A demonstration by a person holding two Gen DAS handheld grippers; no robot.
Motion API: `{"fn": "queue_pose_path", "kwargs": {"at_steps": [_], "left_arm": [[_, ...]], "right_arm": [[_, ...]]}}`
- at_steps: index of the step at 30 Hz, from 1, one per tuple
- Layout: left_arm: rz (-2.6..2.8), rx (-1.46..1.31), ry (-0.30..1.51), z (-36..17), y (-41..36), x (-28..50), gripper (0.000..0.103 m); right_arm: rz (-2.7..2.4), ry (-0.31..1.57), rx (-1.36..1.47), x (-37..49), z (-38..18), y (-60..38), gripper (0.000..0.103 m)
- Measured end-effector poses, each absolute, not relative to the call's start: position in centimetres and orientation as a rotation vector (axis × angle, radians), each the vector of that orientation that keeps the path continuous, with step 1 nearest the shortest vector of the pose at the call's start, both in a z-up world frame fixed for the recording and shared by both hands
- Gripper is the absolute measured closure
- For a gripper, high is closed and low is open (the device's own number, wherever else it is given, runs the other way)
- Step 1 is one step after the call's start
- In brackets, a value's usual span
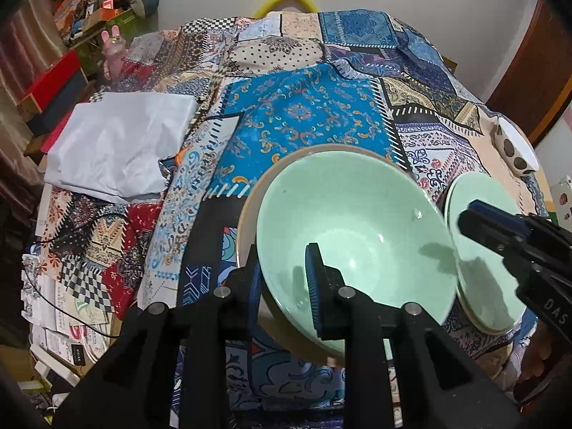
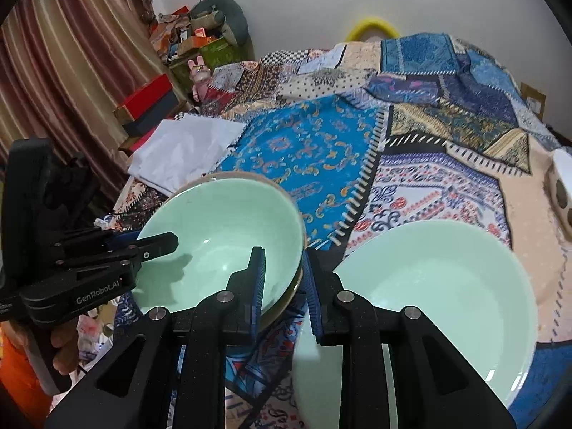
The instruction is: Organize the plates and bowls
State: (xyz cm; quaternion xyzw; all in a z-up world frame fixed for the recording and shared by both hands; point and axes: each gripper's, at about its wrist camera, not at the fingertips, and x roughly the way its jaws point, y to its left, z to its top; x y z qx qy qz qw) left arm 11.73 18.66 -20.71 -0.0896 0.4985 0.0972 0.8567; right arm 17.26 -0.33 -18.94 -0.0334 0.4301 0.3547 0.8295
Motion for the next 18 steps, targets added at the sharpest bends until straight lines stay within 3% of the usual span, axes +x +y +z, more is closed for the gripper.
{"fn": "queue_pose_path", "kwargs": {"at_steps": [9,15,18], "left_arm": [[0.250,-0.168,0.989,-17.6,18.2,11.4,0.072],[0.222,-0.136,0.931,-14.7,15.3,11.7,0.066],[0.191,-0.128,0.892,-13.2,13.3,11.9,0.059]], "right_arm": [[0.726,0.862,-0.042,17.1,-17.5,-3.4,0.081],[0.692,0.823,-0.021,17.2,-16.2,-6.7,0.072],[0.663,0.798,-0.022,17.2,-15.5,-8.7,0.066]]}}
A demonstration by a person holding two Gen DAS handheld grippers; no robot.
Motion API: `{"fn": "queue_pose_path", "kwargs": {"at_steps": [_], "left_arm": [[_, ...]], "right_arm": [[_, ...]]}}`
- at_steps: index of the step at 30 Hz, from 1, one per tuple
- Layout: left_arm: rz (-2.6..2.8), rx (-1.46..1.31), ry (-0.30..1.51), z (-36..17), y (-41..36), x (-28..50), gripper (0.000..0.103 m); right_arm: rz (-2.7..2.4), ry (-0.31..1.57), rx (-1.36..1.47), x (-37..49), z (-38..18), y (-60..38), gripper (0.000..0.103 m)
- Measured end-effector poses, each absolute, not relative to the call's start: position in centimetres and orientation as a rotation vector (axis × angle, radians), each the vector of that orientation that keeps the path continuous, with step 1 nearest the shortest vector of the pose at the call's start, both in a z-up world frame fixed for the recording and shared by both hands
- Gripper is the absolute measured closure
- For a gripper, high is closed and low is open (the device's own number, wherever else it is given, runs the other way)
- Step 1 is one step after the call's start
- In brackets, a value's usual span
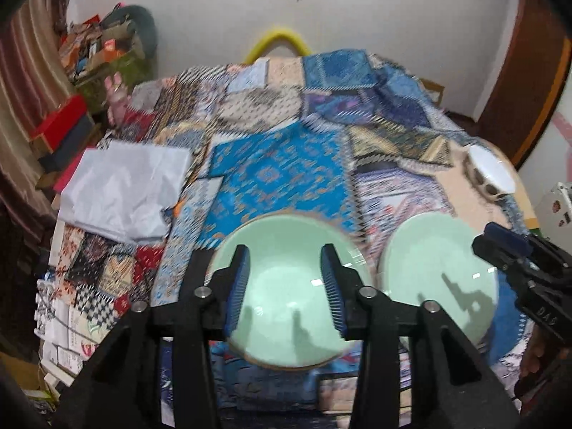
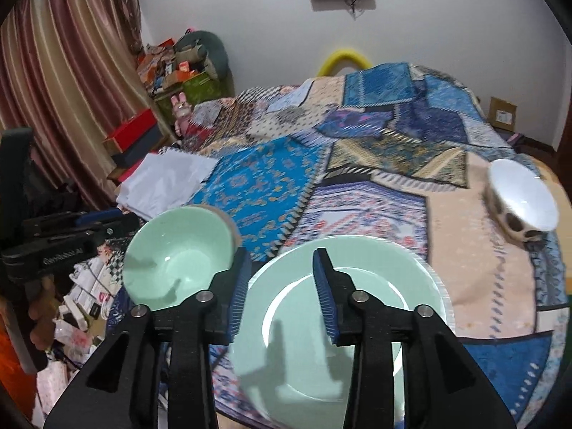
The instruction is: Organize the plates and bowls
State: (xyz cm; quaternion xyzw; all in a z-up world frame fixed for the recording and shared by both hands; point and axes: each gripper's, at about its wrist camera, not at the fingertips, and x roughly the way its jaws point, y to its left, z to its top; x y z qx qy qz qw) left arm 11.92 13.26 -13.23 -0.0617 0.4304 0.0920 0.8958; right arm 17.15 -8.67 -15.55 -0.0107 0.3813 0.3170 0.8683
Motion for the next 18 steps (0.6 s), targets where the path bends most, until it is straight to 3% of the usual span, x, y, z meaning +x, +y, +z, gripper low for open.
{"fn": "queue_pose_path", "kwargs": {"at_steps": [7,12,15,18], "left_arm": [[0.077,-0.085,0.814,-10.1,6.6,13.4,0.055],[-0.006,-0.068,0.793,-9.0,2.2,15.2,0.055],[-0.051,-0.051,0.789,-8.7,-0.5,16.5,0.055],[-0.079,-0.044,0.792,-8.8,-2.5,17.7,0.055]], "right_arm": [[0.577,0.752,-0.014,17.5,-14.0,-14.2,0.051],[0.516,0.738,0.004,18.0,-13.1,-18.1,0.047],[0.486,0.726,0.028,18.4,-12.6,-20.4,0.030],[0.466,0.711,0.033,18.7,-12.0,-22.3,0.026]]}}
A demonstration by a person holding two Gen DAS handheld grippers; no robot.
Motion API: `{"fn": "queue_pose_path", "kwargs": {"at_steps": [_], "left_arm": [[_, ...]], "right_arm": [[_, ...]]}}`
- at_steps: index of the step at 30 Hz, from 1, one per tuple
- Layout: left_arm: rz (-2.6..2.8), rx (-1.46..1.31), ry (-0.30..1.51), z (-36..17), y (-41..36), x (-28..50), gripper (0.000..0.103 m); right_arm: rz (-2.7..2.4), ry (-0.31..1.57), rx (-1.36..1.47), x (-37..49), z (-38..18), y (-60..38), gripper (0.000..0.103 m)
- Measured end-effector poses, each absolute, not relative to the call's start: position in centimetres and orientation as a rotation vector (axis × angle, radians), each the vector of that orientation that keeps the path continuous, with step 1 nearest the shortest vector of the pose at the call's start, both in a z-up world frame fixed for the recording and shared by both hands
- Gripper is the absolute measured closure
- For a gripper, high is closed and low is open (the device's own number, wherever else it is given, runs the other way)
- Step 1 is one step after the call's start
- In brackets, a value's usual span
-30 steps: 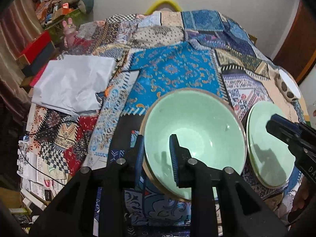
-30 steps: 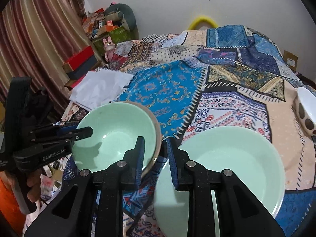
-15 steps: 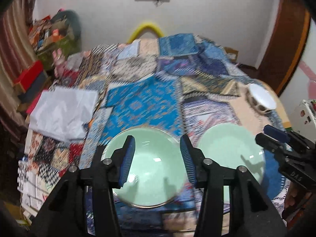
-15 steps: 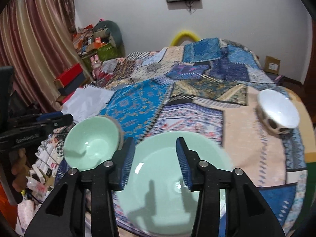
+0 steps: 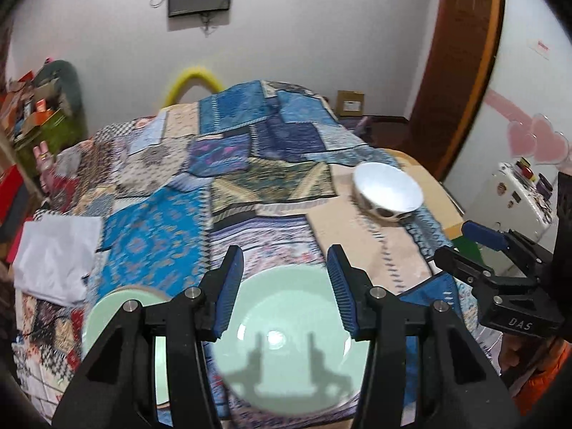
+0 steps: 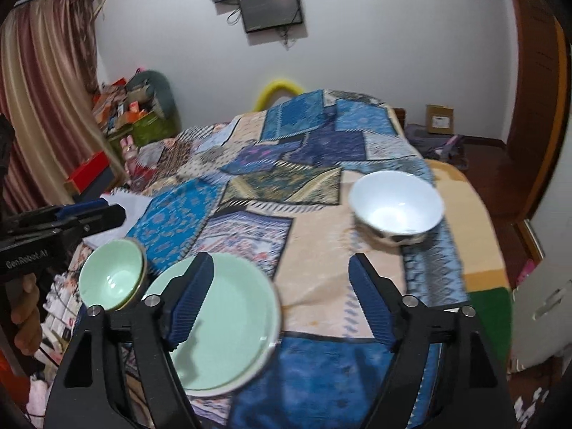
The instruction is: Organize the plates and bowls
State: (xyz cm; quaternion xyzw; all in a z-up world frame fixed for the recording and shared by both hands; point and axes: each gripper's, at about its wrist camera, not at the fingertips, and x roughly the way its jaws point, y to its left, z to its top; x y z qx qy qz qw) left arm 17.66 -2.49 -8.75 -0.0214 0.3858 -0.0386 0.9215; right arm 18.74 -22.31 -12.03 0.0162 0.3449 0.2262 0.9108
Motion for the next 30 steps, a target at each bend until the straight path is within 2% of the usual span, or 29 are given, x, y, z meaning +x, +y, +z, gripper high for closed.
{"fn": "queue_pose_path", "kwargs": {"at_steps": [7,13,23,26,28,30], "left_arm": [[-0.127,-0.027,0.817,-9.6,-6.5,21.3,0.055],[-0.147,-0.016,0.853,-11.2,-8.9,24.7,0.055],[-0.188,-0.026,0.926,-14.6,-11.8,31.1,0.055],[-0.197,-0.027,0.943,-15.7,-12.4,33.1,0.052],[-0.201,-0.037,0.955,-16.5,-12.8,34.3,0.046],[-0.204,-0.045,0.962,-17.2,-13.1,35.4,0.044]], "right_arm": [[0.408,0.686,0.013,20.1,-11.4,-25.6,0.013],[0.325,0.696,0.001,22.3,-12.1,-27.4,0.010],[0.275,0.750,0.080,27.7,-14.6,-30.7,0.010],[0.258,0.758,0.104,29.2,-15.4,-31.6,0.011],[0.245,0.765,0.099,29.9,-15.7,-31.9,0.019],[0.254,0.781,0.109,30.7,-16.2,-32.2,0.028]]}}
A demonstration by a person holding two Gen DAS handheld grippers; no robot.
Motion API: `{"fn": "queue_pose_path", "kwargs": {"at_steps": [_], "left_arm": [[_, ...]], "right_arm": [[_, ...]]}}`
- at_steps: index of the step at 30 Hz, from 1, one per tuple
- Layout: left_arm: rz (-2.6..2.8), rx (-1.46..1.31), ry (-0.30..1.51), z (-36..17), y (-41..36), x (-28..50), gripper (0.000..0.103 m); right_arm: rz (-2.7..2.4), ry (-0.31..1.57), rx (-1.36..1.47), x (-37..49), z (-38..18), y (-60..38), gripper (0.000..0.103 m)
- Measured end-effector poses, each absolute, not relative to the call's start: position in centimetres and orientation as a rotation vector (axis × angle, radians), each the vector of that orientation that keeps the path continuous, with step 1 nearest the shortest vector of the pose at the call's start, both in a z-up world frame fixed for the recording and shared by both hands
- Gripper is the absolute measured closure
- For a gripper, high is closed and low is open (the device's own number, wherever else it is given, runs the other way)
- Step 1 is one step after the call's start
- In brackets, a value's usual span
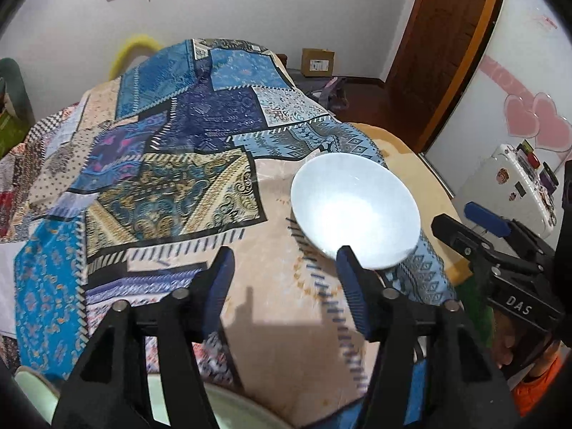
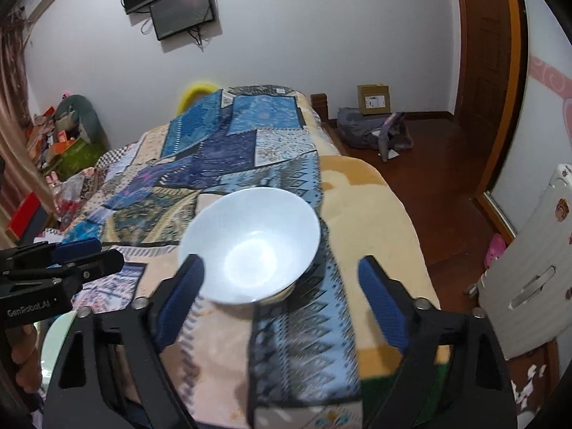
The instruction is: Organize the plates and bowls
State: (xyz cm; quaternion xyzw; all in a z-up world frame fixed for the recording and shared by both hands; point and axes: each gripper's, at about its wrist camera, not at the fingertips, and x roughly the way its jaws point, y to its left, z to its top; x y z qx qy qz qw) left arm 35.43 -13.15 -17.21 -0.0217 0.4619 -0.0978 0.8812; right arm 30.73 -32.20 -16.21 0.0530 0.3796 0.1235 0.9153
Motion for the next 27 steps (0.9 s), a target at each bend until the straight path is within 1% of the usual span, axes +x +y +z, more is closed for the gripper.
{"fn": "queue_pose_path", "kwargs": {"at_steps": [1,2,4,6,11,12,15,17,18,20,22,23,24,25,27], "left_arm": [[-0.203,-0.044,0.966,-17.4,-13.3,35.8,0.044],[-0.204,-0.042,0.973,-17.8,-13.5,36.3,0.044],[-0.204,-0.033,0.985,-18.4,-13.9,37.2,0.044],[-0.208,-0.033,0.999,-19.2,-14.2,38.2,0.044],[-0.209,-0.020,1.026,-20.8,-14.9,40.0,0.044],[-0.210,-0.015,1.031,-21.2,-15.1,40.4,0.046],[-0.216,-0.013,1.047,-21.9,-15.4,41.1,0.054],[-0.221,-0.013,1.061,-22.4,-15.6,41.6,0.061],[-0.226,-0.012,1.068,-22.7,-15.8,41.9,0.063],[-0.232,-0.008,1.074,-23.0,-16.0,42.2,0.070],[-0.245,-0.010,1.081,-23.4,-16.3,42.5,0.073],[-0.251,-0.010,1.083,-23.5,-16.5,42.6,0.078],[-0.262,-0.011,1.088,-23.7,-16.7,42.7,0.080],[-0.271,-0.013,1.095,-23.9,-16.9,42.7,0.084],[-0.260,-0.004,1.093,-24.0,-17.1,42.7,0.084]], "right_arm": [[0.256,0.792,0.118,31.2,-16.5,-32.5,0.037],[0.261,0.807,0.128,31.6,-16.8,-32.7,0.041],[0.272,0.829,0.150,32.4,-17.6,-32.9,0.052],[0.272,0.845,0.165,33.1,-18.3,-33.3,0.059],[0.257,0.874,0.161,34.3,-19.5,-33.6,0.067],[0.258,0.879,0.158,34.5,-19.6,-33.6,0.070],[0.267,0.889,0.142,35.2,-20.1,-33.4,0.072],[0.277,0.902,0.134,35.5,-20.5,-33.2,0.074],[0.280,0.908,0.134,35.7,-20.7,-33.2,0.077],[0.287,0.917,0.138,36.1,-21.1,-33.1,0.079],[0.300,0.921,0.138,36.3,-21.3,-32.9,0.081],[0.309,0.924,0.135,36.3,-21.3,-32.8,0.082],[0.309,0.926,0.126,36.4,-21.4,-32.6,0.084],[0.304,0.922,0.109,36.3,-21.3,-32.4,0.084],[0.303,0.916,0.085,36.2,-21.2,-32.1,0.084]]}}
